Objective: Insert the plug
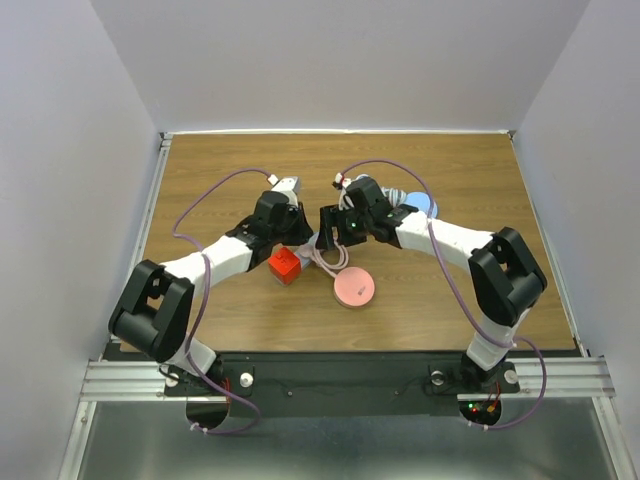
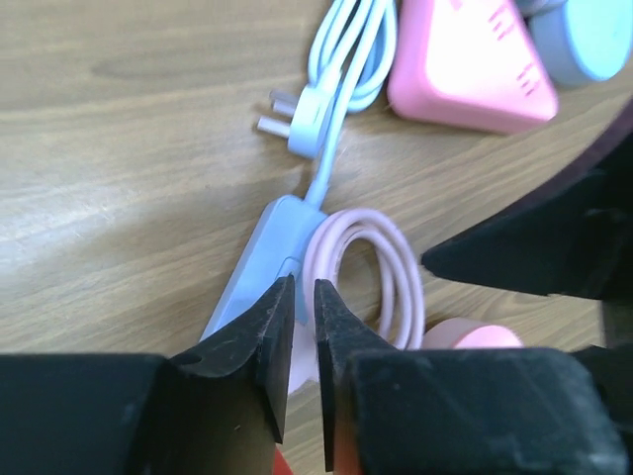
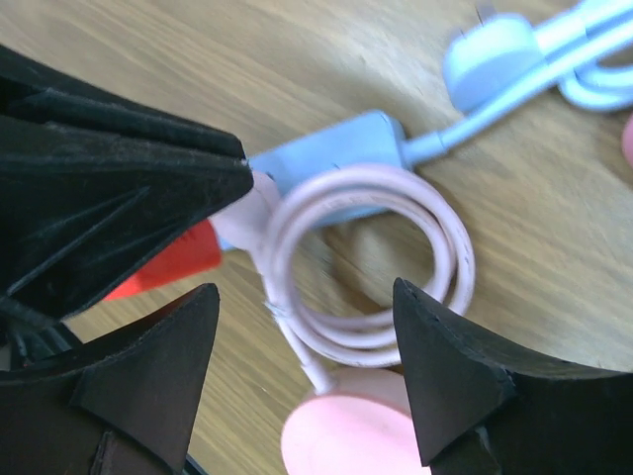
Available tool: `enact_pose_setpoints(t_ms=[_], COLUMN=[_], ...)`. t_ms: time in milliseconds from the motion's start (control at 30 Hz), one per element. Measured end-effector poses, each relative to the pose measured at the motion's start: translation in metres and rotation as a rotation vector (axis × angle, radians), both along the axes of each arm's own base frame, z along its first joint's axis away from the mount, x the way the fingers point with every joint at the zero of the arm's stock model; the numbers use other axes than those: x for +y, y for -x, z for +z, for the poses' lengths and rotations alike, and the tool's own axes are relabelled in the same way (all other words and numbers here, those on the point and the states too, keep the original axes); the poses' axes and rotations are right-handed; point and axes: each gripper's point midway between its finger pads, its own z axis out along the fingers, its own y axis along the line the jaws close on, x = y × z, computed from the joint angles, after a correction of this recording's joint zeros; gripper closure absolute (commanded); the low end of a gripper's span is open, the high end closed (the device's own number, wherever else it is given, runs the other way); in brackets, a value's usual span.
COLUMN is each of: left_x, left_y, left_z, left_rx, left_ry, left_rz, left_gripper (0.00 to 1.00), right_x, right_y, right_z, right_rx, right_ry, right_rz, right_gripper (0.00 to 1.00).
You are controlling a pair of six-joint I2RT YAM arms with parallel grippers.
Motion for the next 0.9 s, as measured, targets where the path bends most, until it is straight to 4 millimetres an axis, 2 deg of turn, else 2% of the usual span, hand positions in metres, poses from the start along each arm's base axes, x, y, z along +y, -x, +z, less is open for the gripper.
enact_pose_setpoints(t_ms=[167,367,700,900], left_x=[0.005,0.015,0.023,0.023], left_y=[-0.007,-0.011,-0.010,-0.009], left_z=[0.031,0.052,0.059,0.058], left_rx=[-0.085,-0.142,-0.160,-0.156], left_ry=[0.025,0.035,0.039,0.036], left_rz=[0.040,0.097,0.124,0.124], left_gripper=[0.66,0.66,0.66,0.66], right_x=[0.009,0.019,0.025,0.034], right_y=[-0.006,-0.009,-0.009,-0.008], right_z=[0.012,0.006,-0.020,-0.028], right_rx=[-0.035,-0.031,0.021,0.031], right_ry=[-0.051,-0.054,-0.027,-0.022], right_rz=[0.004,0.010,0.005,0.013], right_gripper=[0.26,0.27,0.29,0.30])
